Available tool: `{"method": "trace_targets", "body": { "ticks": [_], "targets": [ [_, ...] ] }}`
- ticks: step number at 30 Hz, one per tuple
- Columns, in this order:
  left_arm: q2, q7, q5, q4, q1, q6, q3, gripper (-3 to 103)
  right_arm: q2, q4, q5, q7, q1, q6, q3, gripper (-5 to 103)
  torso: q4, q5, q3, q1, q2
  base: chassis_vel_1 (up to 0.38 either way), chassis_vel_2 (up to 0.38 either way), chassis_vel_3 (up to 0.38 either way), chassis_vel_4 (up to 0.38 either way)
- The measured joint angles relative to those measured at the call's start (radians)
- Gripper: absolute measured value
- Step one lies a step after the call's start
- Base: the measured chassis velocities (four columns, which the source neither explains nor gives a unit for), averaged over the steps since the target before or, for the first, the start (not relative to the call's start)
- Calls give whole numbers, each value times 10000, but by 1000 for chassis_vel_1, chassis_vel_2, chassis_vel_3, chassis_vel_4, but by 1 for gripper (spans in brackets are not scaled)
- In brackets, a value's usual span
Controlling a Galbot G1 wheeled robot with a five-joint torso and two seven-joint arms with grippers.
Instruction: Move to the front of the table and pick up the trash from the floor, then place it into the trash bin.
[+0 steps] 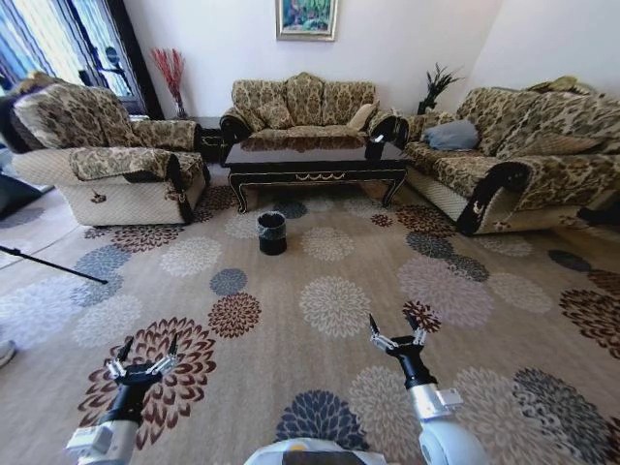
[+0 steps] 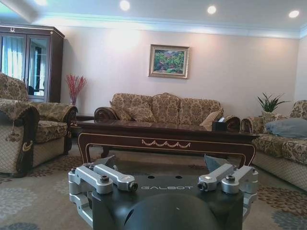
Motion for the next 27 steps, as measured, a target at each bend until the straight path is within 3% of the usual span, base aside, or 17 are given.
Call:
{"method": "trace_targets", "body": {
  "ticks": [27],
  "targets": [
    [0,0,0,0,0,0,0,100,0,0,0,0,0,0,0,100,0,0,675,451,1124,0,0,0,0]
  ]
}}
